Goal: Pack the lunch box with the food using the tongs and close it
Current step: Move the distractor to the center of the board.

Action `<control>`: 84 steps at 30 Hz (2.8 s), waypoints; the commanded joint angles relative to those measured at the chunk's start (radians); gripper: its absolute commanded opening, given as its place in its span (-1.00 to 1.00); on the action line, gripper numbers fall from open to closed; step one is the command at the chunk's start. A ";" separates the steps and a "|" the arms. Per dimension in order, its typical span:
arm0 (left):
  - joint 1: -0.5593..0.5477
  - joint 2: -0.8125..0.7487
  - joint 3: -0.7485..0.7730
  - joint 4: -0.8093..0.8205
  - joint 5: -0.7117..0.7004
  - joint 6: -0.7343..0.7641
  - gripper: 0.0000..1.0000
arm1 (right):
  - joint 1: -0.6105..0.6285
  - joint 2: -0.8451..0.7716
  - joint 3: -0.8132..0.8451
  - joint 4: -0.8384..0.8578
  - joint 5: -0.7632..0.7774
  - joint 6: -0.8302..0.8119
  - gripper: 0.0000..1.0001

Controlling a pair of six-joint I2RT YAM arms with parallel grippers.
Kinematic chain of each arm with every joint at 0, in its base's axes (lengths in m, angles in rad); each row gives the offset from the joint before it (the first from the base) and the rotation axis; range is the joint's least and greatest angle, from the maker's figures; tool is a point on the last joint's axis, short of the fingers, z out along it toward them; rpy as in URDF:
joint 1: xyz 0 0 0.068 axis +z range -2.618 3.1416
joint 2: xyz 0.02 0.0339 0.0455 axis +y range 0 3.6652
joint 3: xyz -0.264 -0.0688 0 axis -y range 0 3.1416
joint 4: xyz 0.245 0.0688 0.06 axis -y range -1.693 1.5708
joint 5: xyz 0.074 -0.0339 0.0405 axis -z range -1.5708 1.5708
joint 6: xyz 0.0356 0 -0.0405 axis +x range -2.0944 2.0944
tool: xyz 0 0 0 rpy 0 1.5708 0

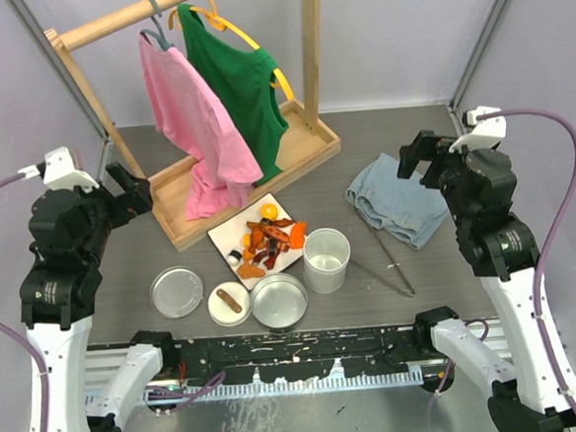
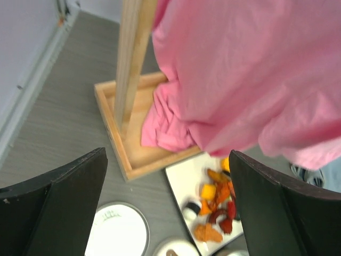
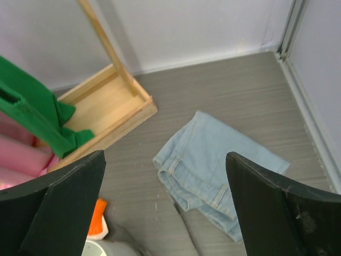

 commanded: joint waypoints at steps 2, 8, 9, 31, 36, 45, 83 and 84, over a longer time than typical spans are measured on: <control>0.006 -0.044 -0.120 -0.007 0.183 -0.068 0.96 | -0.008 -0.085 -0.119 0.003 -0.097 0.087 1.00; 0.008 -0.055 -0.286 -0.031 0.384 -0.150 0.96 | -0.012 -0.145 -0.262 -0.008 -0.178 0.175 1.00; 0.008 -0.054 -0.313 -0.034 0.411 -0.162 0.96 | -0.013 -0.149 -0.278 -0.009 -0.191 0.186 1.00; 0.015 0.210 -0.682 0.348 0.496 -0.447 0.96 | -0.020 -0.156 -0.377 -0.042 -0.317 0.294 1.00; 0.015 0.303 -0.697 0.510 0.402 -0.419 0.96 | -0.020 -0.179 -0.390 -0.044 -0.301 0.293 1.00; 0.021 0.426 -0.789 0.840 0.284 -0.412 0.96 | -0.021 -0.188 -0.382 -0.067 -0.288 0.281 1.00; 0.320 0.962 -0.513 1.237 0.392 -0.453 0.96 | -0.021 -0.159 -0.368 -0.130 -0.322 0.220 1.00; 0.327 0.971 -0.512 1.245 0.393 -0.459 0.96 | -0.021 -0.162 -0.368 -0.130 -0.322 0.218 1.00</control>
